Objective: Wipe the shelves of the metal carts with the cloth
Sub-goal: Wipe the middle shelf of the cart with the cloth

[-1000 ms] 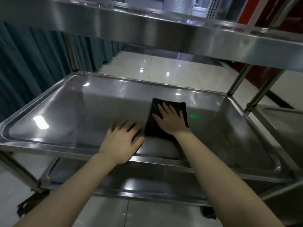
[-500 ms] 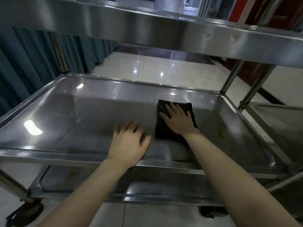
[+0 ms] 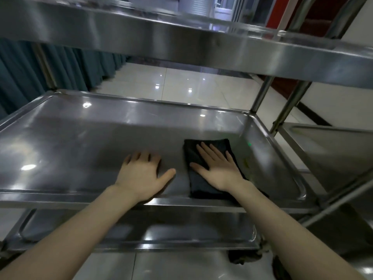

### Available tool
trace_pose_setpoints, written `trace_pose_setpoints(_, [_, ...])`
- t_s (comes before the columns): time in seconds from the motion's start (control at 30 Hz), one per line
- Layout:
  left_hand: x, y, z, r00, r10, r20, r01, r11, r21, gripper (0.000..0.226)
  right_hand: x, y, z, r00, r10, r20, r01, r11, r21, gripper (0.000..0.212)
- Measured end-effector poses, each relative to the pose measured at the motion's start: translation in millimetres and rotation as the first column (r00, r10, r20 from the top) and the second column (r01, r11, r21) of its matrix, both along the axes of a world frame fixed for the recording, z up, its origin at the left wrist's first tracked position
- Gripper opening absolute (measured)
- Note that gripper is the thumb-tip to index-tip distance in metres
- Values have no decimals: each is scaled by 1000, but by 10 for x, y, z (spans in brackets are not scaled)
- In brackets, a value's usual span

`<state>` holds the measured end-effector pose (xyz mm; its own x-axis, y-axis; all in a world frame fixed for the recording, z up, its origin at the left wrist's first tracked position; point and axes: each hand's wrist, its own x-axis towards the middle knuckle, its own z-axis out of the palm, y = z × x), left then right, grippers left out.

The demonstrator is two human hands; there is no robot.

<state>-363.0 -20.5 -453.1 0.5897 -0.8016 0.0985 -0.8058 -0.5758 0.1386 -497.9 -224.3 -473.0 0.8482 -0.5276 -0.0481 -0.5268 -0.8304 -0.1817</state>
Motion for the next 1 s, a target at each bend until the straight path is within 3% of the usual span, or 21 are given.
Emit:
trace_pose_setpoints(0.13, [-279, -258, -158, 997, -70, -28, 70, 997, 16, 66, 481, -515, 40, 990, -143, 16, 143, 990, 2, 73])
trace_pose_setpoints(0.2, [-265, -228, -163, 995, -95, -27, 95, 995, -17, 68, 536, -549, 46, 991, -136, -3, 136, 991, 2, 72])
trace_pose_setpoints(0.27, [-256, -191, -129, 993, -119, -6, 119, 993, -27, 73, 362, -439, -2, 997, -74, -27, 74, 997, 6, 71])
trace_pose_setpoints(0.43, [-373, -384, -76, 997, -58, 48, 57, 998, 18, 62, -650, -107, -49, 998, 56, 9, -56, 998, -3, 79])
trace_pose_setpoints(0.53, [-401, -452, -121, 997, -76, 25, 77, 996, -47, 63, -760, -194, -47, 1000, 22, -3, -22, 1000, 6, 79])
trace_pose_setpoints(0.67, [-347, -477, -160, 977, -211, 13, 211, 975, -72, 68, -306, -736, -5, 996, -91, 19, 91, 996, -15, 74])
trace_pose_setpoints(0.83, [-288, -497, -216, 965, -260, -26, 258, 964, -60, 58, 107, -1110, 55, 981, -195, -8, 195, 981, -7, 68])
trace_pose_setpoints(1.0, [-331, -474, -152, 970, -243, -23, 241, 968, -65, 73, -620, -602, -20, 994, -108, -12, 107, 994, -9, 77])
